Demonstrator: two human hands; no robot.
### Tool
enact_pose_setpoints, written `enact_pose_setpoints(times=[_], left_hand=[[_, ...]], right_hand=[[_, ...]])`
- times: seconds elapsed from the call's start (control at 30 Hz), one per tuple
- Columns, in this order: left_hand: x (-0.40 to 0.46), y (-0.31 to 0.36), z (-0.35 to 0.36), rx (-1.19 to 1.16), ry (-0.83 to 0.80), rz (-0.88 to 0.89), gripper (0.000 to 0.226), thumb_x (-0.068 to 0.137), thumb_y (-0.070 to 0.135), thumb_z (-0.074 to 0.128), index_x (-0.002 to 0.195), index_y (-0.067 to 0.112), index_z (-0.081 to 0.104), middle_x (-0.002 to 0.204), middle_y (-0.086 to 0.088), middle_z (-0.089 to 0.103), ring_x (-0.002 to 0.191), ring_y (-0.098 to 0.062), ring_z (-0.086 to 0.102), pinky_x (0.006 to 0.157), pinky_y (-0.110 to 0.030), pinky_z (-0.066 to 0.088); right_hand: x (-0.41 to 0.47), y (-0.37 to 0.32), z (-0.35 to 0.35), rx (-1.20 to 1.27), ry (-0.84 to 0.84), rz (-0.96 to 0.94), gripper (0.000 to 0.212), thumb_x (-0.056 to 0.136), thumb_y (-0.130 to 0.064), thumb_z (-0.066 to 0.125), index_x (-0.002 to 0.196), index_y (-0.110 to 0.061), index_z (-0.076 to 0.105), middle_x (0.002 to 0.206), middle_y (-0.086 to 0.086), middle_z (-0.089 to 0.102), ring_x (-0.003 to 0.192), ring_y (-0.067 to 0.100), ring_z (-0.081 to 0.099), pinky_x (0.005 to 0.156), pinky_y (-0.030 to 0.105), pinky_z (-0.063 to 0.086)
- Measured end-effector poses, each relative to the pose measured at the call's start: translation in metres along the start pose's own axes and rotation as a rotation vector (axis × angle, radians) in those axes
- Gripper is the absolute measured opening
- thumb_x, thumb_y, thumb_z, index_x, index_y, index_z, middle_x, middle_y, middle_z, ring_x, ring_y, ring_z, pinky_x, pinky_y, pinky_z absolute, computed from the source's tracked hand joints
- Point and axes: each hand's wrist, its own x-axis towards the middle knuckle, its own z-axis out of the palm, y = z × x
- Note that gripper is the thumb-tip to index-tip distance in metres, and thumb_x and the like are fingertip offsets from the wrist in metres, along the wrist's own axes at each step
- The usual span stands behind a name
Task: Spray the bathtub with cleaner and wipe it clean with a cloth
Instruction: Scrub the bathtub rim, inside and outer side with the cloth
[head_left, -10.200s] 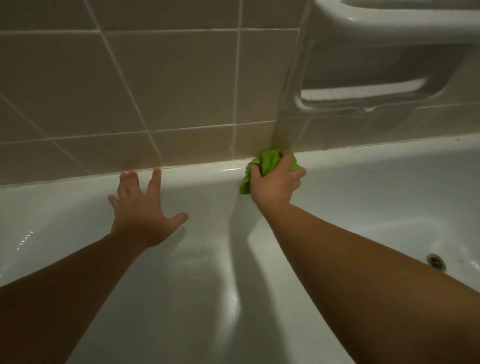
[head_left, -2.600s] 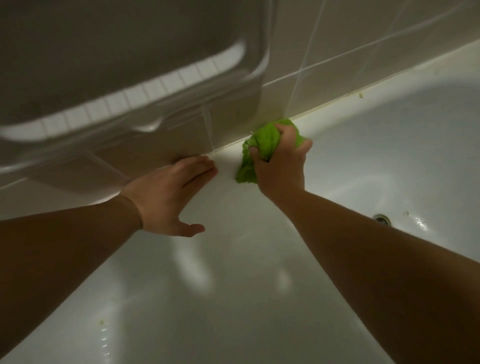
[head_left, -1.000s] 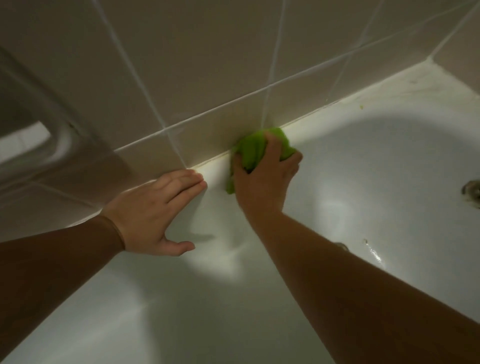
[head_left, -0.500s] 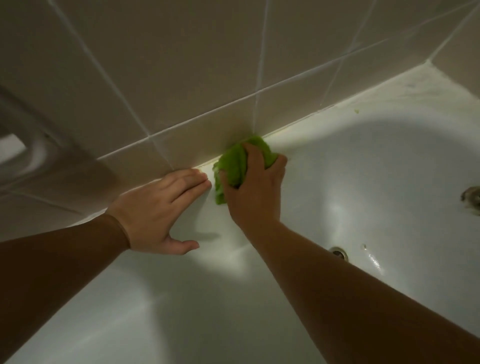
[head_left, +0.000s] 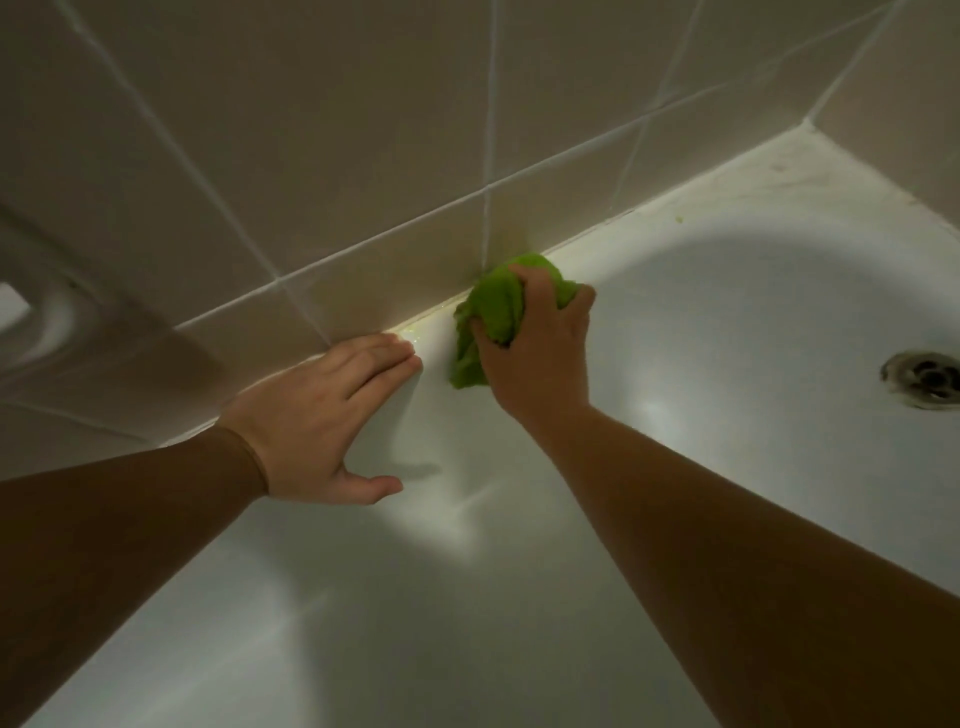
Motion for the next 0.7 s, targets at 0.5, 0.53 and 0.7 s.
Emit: enact_pose_setpoints(times=[0.5,0.53,0.7], left_hand=[[0.027,0.007,0.001,-0.019,0.057,-0.005,0.11,0.078,0.08,0.061,0.152,0.0,0.042,0.15,-0.019,0.045,0.14,-0.036,0.043,0.116,-0.043,0.039],[0.03,0.008,0.001,-0.019,0.06,-0.005,0.111,0.077,0.08,0.062,0.152,0.0,0.042,0.149,-0.019,0.045,0.139,-0.036,0.044,0.115,-0.044,0.04],[0.039,0.009,0.003,-0.031,0.043,-0.015,0.112,0.076,0.079,0.065,0.153,0.001,0.042,0.149,-0.019,0.045,0.14,-0.037,0.044,0.113,-0.047,0.043]], right_hand=[[0.039,0.015,-0.023,-0.089,0.059,0.159,0.046,0.087,-0.038,0.066,0.127,-0.025,0.048,0.119,0.01,0.037,0.101,0.037,0.051,0.094,0.043,0.05],[0.044,0.015,-0.023,-0.085,0.076,0.192,0.045,0.087,-0.038,0.064,0.127,-0.025,0.047,0.12,0.011,0.038,0.101,0.036,0.049,0.092,0.042,0.048],[0.022,0.007,-0.003,-0.172,0.112,0.042,0.049,0.087,-0.055,0.058,0.124,-0.023,0.051,0.113,0.011,0.049,0.09,0.026,0.042,0.088,0.034,0.049]])
